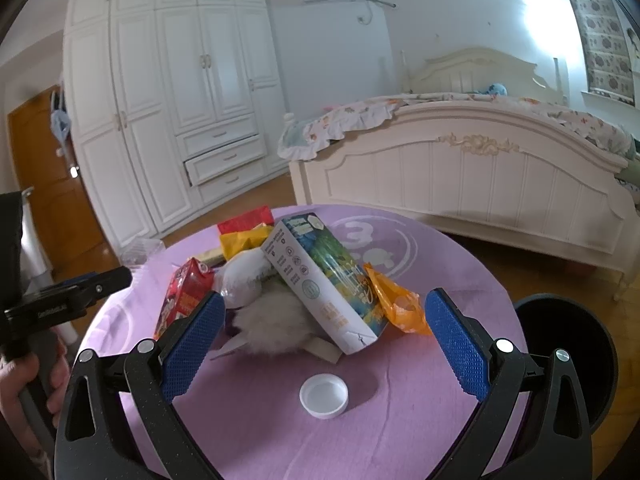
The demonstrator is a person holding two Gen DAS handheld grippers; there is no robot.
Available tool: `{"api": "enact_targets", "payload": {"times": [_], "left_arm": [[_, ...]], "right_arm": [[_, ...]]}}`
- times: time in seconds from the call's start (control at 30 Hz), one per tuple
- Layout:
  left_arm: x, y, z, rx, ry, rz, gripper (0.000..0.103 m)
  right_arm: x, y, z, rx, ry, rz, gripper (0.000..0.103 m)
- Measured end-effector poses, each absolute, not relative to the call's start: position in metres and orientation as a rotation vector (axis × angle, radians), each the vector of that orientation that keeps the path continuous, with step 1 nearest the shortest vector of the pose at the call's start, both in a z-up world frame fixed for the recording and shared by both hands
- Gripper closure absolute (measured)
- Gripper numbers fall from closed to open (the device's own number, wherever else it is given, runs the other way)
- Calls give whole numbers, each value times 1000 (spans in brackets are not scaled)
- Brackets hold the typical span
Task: Collect trash
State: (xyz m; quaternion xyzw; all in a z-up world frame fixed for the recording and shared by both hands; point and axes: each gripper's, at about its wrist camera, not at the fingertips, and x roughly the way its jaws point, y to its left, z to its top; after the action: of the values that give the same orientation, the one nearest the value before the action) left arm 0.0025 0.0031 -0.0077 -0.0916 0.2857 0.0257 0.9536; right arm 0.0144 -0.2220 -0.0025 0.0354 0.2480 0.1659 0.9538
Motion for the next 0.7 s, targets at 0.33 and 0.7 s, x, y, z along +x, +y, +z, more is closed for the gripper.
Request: {"api": "enact_targets", "payload": {"times": [0.33,0.7], "left_arm": [[2,3,-8,-215,563,43,5],[2,3,-8,-236,551,35,5]], "right_arm": [[13,-223,-4,67,501,342,4],[13,-222,-5,65,502,342,4]]}}
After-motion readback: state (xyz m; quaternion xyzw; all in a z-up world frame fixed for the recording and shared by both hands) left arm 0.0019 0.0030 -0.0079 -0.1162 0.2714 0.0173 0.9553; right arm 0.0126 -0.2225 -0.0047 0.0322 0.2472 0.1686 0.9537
